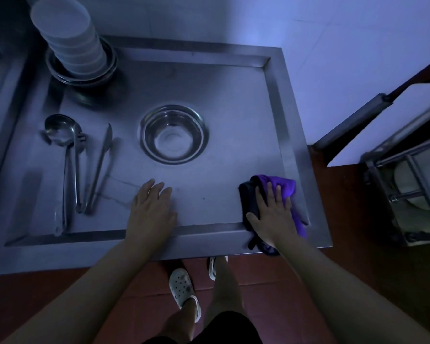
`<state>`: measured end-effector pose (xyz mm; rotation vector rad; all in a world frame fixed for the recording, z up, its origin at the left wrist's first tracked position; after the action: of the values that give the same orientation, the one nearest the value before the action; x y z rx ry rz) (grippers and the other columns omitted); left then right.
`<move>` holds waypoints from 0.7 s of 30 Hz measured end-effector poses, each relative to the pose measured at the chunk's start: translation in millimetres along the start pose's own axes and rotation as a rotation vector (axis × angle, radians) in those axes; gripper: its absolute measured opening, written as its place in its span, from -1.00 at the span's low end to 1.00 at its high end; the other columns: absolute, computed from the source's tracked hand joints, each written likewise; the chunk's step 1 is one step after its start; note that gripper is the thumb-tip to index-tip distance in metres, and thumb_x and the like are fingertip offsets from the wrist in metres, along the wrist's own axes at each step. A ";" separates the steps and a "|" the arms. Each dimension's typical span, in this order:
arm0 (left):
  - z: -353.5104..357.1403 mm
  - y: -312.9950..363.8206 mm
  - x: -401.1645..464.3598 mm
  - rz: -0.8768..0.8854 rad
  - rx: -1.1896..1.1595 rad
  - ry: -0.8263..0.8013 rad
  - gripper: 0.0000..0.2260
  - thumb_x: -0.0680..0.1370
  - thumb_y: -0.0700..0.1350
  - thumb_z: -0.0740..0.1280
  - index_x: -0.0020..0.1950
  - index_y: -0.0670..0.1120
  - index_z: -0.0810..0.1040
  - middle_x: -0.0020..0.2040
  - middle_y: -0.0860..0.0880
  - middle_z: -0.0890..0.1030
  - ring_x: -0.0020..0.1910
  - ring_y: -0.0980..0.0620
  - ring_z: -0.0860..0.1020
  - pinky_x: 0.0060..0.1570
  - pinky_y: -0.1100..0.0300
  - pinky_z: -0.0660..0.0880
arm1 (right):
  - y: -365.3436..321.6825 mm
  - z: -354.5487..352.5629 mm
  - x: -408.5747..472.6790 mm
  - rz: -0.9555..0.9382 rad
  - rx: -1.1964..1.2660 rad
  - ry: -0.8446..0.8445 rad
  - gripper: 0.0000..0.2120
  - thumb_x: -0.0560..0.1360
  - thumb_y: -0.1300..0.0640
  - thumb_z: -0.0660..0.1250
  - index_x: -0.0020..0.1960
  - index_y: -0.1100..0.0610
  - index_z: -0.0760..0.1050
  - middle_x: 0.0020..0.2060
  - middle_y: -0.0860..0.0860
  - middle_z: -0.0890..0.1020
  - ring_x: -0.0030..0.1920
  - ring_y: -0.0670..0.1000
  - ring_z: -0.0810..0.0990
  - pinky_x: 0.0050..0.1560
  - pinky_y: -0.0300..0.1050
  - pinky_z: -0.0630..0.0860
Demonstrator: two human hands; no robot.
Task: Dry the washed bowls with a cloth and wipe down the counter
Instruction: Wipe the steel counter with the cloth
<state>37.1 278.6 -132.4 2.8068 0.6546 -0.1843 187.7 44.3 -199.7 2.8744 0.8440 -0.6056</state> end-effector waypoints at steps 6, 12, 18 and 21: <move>-8.3 -35.1 -9.3 -0.070 -0.070 0.026 -0.51 0.46 -0.14 0.36 0.36 -0.26 0.40 0.39 -0.25 0.39 0.46 -0.20 0.20 0.41 -0.13 0.17 | -99.9 -3.4 -39.1 -0.068 0.062 0.067 -0.33 0.49 -0.24 0.05 0.53 0.01 0.08 0.52 0.19 0.03 0.51 0.23 -0.04 0.47 0.16 -0.12; -20.0 -96.4 -32.2 -0.204 -0.084 0.066 -0.53 0.48 -0.13 0.30 0.36 -0.29 0.39 0.37 -0.27 0.40 0.44 -0.24 0.20 0.43 -0.07 0.11 | -247.2 11.6 -64.4 -0.419 0.106 0.064 -0.38 0.45 -0.21 0.08 0.45 0.02 0.28 0.49 0.19 0.18 0.50 0.25 0.06 0.47 0.21 -0.18; -29.4 -141.6 -61.0 -0.343 -0.089 0.113 -0.54 0.46 -0.16 0.35 0.34 -0.24 0.42 0.33 -0.22 0.44 0.41 -0.21 0.24 0.41 -0.10 0.15 | -342.5 23.3 -62.5 -0.653 0.106 0.024 -0.37 0.53 -0.21 0.12 0.53 -0.04 0.07 0.52 0.13 0.10 0.52 0.19 -0.06 0.47 0.16 -0.28; -25.0 -145.0 -61.5 -0.358 -0.093 0.098 -0.54 0.48 -0.13 0.33 0.36 -0.22 0.39 0.35 -0.20 0.42 0.44 -0.17 0.19 0.42 -0.07 0.12 | -343.2 23.9 -62.0 -0.713 0.113 0.014 -0.36 0.53 -0.22 0.14 0.53 -0.02 0.08 0.52 0.11 0.11 0.52 0.15 -0.03 0.48 0.12 -0.24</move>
<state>-81.2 385.5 -128.6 2.6010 1.1555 -0.0792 -52.1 298.4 -187.1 2.6100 1.9095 -0.6934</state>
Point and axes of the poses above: each hand's wrist, its own x-axis towards the middle knuckle, its own z-axis out of the palm, y = z × x, the point moved 9 cm from there along x, towards the middle knuckle
